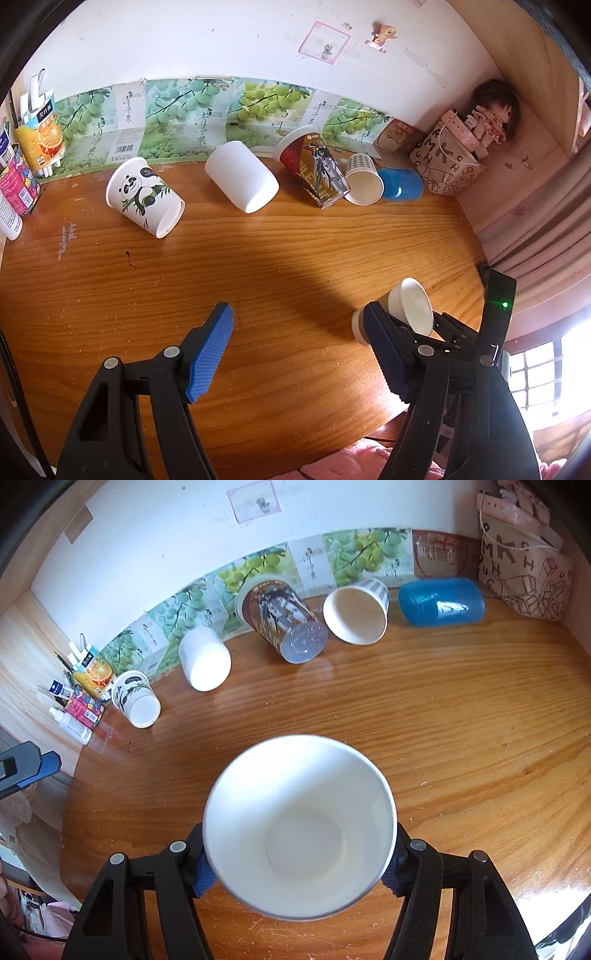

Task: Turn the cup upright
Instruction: 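Lift the cup with the right gripper and rotate it rim up, then lower the cup rim up onto the desk and open the right gripper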

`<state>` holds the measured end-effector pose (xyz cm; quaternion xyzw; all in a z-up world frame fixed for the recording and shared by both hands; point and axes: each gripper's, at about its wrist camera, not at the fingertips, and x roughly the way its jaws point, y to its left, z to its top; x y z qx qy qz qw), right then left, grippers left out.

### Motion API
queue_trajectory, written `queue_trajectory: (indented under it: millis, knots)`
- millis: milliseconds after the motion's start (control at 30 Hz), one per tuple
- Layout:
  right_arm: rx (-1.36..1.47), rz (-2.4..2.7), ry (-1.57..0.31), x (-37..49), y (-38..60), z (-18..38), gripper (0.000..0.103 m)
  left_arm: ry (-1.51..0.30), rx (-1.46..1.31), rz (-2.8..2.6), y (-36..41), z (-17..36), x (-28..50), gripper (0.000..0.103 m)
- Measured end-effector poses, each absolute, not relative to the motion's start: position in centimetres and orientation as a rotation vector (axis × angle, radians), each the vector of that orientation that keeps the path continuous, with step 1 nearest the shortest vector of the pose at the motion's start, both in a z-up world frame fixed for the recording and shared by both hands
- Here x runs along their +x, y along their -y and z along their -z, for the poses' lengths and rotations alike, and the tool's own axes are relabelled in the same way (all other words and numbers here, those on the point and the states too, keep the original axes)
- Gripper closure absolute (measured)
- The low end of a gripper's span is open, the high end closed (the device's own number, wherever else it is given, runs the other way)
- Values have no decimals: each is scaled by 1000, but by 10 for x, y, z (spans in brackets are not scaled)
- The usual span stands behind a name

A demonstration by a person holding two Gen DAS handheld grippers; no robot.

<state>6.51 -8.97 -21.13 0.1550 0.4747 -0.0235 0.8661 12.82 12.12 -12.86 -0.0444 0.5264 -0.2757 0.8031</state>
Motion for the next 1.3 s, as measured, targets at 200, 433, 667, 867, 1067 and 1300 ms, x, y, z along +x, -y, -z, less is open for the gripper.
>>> queue_trajectory:
  millis: [200, 433, 667, 867, 1067, 1300]
  knots:
    - [316, 70, -982, 58, 91, 211, 35, -1125, -75, 613, -116, 129, 127, 27]
    - [311, 77, -970, 54, 87, 212, 35, -1111, -52, 622, -115, 127, 123, 27]
    - [316, 35, -957, 50, 82, 207, 24, -1095, -55, 612, -117, 123, 120, 27]
    - [308, 26, -974, 40, 80, 197, 20, -1080, -64, 602, -115, 119, 114, 27]
    - [276, 31, -942, 24, 81, 172, 17, -1071, -89, 567, -109, 113, 106, 27]
    - [212, 11, -918, 9, 93, 132, 17, -1011, -90, 506, -88, 93, 84, 20]
